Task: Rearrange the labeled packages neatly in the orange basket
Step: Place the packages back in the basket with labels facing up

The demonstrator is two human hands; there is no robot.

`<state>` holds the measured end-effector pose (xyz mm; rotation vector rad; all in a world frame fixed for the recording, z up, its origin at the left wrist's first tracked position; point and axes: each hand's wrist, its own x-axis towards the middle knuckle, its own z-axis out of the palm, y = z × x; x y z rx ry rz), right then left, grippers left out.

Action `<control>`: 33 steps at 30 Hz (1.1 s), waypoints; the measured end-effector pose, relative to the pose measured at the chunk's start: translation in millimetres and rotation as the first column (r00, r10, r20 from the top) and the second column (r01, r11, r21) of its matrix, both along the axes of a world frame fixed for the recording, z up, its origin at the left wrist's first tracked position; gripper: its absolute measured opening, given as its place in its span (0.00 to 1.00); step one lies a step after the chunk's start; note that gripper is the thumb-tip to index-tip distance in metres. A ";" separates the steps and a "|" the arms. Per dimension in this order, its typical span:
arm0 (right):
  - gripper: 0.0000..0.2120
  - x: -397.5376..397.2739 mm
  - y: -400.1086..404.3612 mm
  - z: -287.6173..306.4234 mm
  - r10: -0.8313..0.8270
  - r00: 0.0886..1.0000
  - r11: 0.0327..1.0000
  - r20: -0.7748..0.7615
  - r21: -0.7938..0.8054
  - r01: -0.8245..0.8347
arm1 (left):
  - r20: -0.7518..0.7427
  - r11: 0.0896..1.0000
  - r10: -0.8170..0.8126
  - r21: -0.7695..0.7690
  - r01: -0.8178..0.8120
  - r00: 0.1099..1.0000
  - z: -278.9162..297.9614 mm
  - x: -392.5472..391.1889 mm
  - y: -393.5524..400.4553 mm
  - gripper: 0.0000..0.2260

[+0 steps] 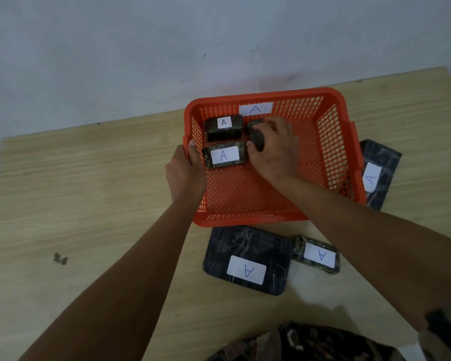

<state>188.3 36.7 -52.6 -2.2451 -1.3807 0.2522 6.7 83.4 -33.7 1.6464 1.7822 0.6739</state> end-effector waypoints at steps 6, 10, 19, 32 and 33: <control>0.27 11.7 -1.7 -7.6 -0.063 0.954 0.987 -0.294 -0.162 0.016 | 0.006 1.000 -0.008 -0.018 0.009 1.000 1.4 -0.4 0.1 0.21; 0.17 14.1 -6.4 1.7 -0.119 0.833 0.989 -0.540 0.009 0.147 | 0.000 1.000 -0.014 -0.007 0.014 1.000 2.3 0.1 -0.5 0.20; 0.13 25.0 -19.2 17.8 -0.227 0.240 0.956 -0.944 -0.169 0.240 | 0.017 1.000 -0.025 -0.004 0.025 1.000 4.4 1.1 -3.0 0.20; 0.14 38.8 18.8 0.5 -0.325 0.587 0.937 -0.741 -0.172 0.303 | -0.002 1.000 -0.023 -0.002 0.023 1.000 3.6 -0.3 -2.2 0.20; 0.15 39.1 22.4 0.0 -0.333 0.611 0.935 -0.718 -0.168 0.312 | -0.002 1.000 -0.021 -0.004 0.021 1.000 3.0 -0.5 -2.0 0.20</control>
